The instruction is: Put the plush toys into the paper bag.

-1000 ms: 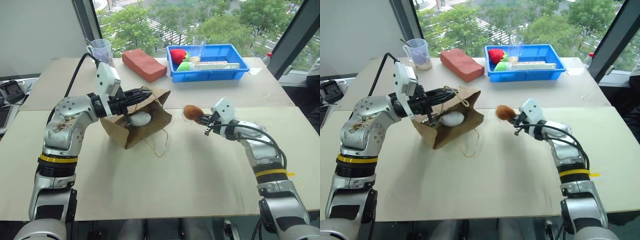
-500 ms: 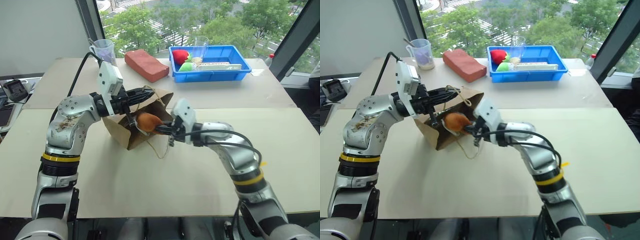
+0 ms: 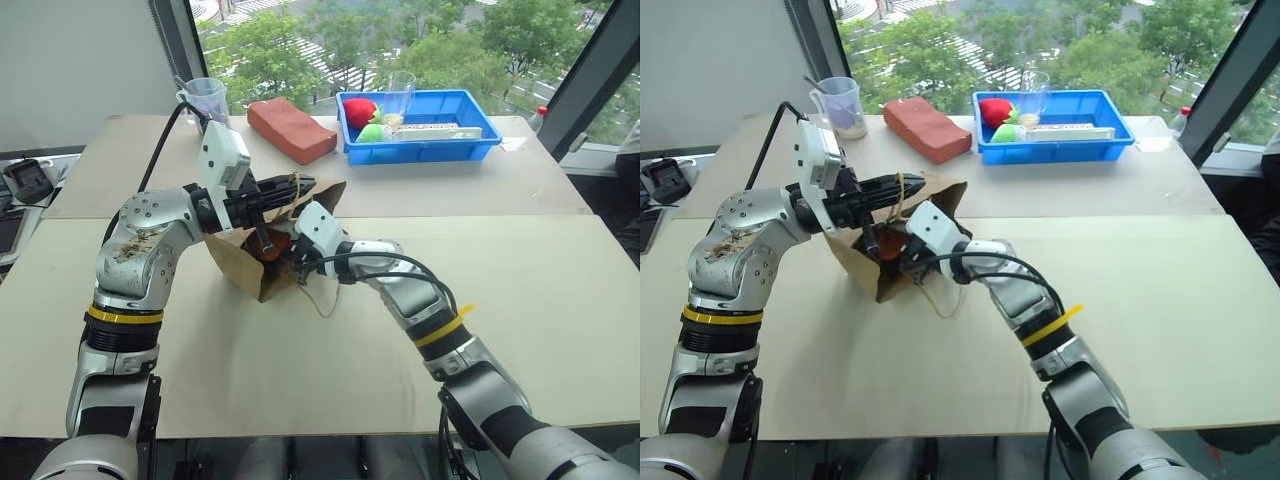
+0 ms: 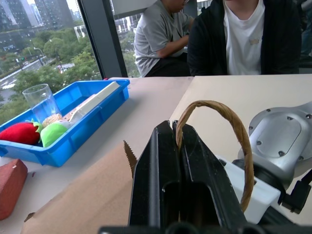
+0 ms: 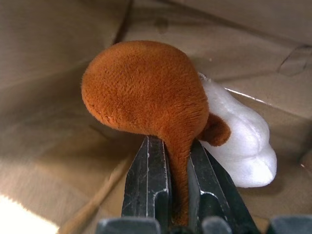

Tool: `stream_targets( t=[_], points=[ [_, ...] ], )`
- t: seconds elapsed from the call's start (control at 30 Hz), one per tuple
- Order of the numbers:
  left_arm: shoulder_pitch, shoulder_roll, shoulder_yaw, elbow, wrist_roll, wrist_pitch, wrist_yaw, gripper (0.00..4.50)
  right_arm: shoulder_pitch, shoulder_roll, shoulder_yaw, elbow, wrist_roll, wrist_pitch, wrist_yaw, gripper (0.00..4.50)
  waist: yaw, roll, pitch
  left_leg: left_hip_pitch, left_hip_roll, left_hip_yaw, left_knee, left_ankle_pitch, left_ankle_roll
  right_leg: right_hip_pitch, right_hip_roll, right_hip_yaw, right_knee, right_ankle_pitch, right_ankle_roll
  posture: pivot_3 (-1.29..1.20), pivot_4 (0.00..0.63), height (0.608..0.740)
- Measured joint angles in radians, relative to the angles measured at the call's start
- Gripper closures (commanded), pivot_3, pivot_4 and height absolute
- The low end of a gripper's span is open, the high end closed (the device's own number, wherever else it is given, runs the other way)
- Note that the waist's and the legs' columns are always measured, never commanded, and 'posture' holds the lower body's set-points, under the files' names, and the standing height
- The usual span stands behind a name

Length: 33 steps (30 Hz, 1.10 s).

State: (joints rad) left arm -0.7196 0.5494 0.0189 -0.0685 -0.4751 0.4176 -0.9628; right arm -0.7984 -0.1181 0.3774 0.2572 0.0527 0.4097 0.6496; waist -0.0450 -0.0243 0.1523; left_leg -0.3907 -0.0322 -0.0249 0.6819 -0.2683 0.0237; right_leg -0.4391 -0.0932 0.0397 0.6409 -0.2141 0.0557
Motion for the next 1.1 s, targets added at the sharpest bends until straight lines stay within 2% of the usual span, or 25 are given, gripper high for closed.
stream_targets(
  t=[0.03, 0.1, 0.43, 0.47, 0.73, 0.9, 1.0, 1.1],
  points=[
    [0.0, -0.001, 0.0, -0.001, 0.0, 0.0, 0.001, 4.5, 0.0, 0.007, -0.001, 0.0, 0.0, -0.006, 0.003, 4.47, -0.001, 0.0, 0.0, 0.0, 0.0, 0.0, 0.0, 0.0, 0.0, 0.0, 0.0, 0.0, 0.0, 0.0, 0.0, 0.0, 0.15, 0.74],
    [0.0, -0.003, 0.0, -0.002, 0.0, 0.001, 0.002, 4.5, 0.0, 0.011, -0.001, 0.0, 0.001, -0.009, 0.018, 3.53, -0.001, 0.0, 0.0, 0.0, 0.0, 0.0, 0.0, 0.0, 0.0, 0.0, 0.0, 0.0, 0.0, 0.0, 0.0, 0.0, 0.15, 0.74],
    [0.006, -0.007, 0.002, 0.0, 0.0, 0.001, 0.012, 4.5, 0.043, -0.026, 0.0, -0.049, 0.006, -0.005, 0.091, 0.14, 0.0, 0.0, 0.0, 0.0, 0.0, 0.0, 0.0, 0.0, 0.0, 0.0, 0.0, 0.0, 0.001, 0.0, 0.0, 0.0, 0.15, 0.74],
    [0.006, -0.007, 0.002, 0.001, 0.0, 0.0, 0.012, 4.5, 0.047, -0.033, -0.008, -0.058, 0.006, -0.005, 0.088, 0.02, 0.0, 0.0, 0.0, 0.0, 0.0, 0.0, 0.0, 0.0, 0.0, 0.0, 0.0, 0.0, 0.001, 0.0, 0.0, 0.0, 0.15, 0.74],
    [0.01, -0.005, 0.004, 0.006, 0.0, 0.0, 0.01, 4.5, 0.182, -0.097, -0.117, -0.232, 0.055, 0.015, 0.072, 0.02, 0.004, 0.0, 0.0, 0.0, 0.0, 0.0, 0.0, 0.0, 0.001, 0.0, 0.0, 0.0, 0.0, 0.0, 0.0, 0.0, 0.15, 0.74],
    [0.019, -0.002, 0.006, 0.007, 0.0, -0.001, 0.01, 4.5, 0.296, -0.176, -0.185, -0.439, 0.178, 0.145, 0.115, 0.02, 0.005, 0.0, 0.0, 0.0, 0.0, 0.0, 0.0, -0.001, 0.002, 0.0, 0.0, 0.0, 0.0, 0.0, 0.0, 0.0, 0.15, 0.74],
    [0.019, -0.002, 0.006, 0.008, 0.001, -0.003, 0.008, 4.5, 0.347, -0.264, -0.205, -0.566, 0.27, 0.239, 0.171, 0.02, 0.006, 0.0, 0.0, 0.0, 0.0, 0.0, 0.0, -0.001, 0.002, 0.001, 0.0, 0.0, 0.0, 0.0, 0.0, 0.0, 0.15, 0.74],
    [0.019, 0.002, 0.007, 0.019, 0.001, -0.004, 0.007, 4.5, 0.399, -0.351, -0.206, -0.602, 0.295, 0.284, 0.209, 0.02, 0.008, 0.0, 0.0, 0.001, 0.0, 0.0, 0.001, -0.001, 0.002, 0.002, 0.0, 0.0, 0.0, 0.0, 0.0, 0.0, 0.15, 0.74]
  ],
)
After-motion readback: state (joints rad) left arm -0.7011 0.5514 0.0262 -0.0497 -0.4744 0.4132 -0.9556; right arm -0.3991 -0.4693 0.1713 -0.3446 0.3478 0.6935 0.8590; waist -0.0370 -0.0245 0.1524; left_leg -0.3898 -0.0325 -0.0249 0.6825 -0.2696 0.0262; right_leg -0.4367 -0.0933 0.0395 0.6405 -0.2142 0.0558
